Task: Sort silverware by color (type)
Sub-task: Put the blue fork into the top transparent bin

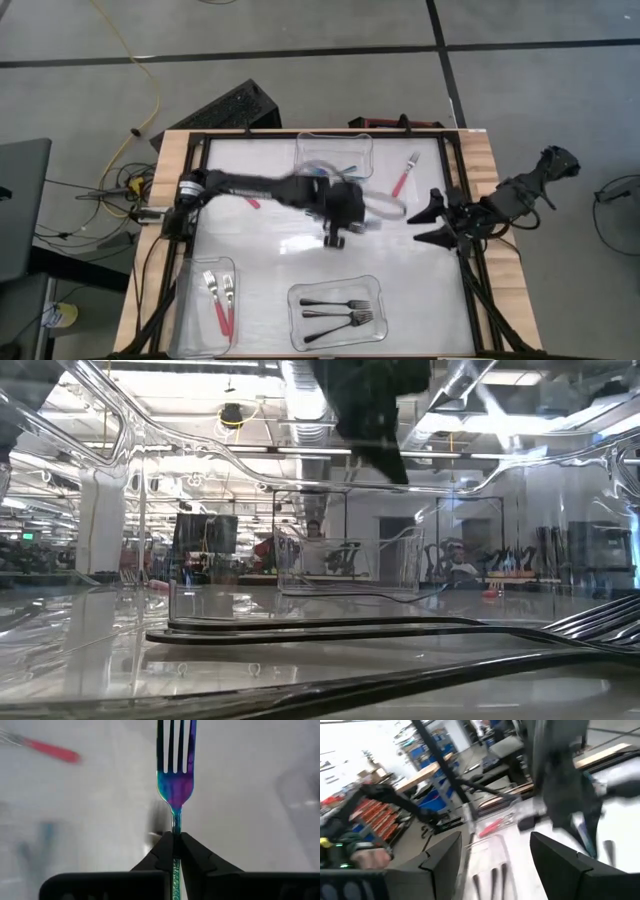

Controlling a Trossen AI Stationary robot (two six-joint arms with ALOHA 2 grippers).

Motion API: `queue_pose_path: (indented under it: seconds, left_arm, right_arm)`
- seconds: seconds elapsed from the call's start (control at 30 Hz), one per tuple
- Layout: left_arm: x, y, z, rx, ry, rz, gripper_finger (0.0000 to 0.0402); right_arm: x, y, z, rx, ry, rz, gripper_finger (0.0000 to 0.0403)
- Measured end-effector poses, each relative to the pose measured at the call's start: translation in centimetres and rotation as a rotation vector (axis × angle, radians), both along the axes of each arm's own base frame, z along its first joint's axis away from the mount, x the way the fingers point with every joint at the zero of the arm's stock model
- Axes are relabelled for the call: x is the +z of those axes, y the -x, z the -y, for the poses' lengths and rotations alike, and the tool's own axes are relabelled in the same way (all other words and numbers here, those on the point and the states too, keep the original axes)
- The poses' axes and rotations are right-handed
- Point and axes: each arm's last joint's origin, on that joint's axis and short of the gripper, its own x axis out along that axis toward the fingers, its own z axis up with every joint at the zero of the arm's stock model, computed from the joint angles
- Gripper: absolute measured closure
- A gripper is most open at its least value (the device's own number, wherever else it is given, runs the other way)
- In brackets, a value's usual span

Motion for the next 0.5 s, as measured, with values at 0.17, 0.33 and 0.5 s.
queue_pose_path:
  seconds: [0.17,0.33,0.5]
  left_arm:
    - [4.0,1.1,-6.8,0.028,-0.109,0.04,0.0401]
    - [4.0,2.9,-14.6,0.132,-0.038,0.061,0.0401]
    - [4.0,5.1,-20.7,0.486,0.266,0.229,0.0401]
  right_arm:
    - [-0.2,-1.0,1.0,-0.1,0.016,-0.015,0.0143]
    - [-0.5,-1.9,1.8,-0.187,0.003,-0.038,0.0143]
    - [-1.0,-3.0,2.3,-0.262,0.001,-0.076,0.0143]
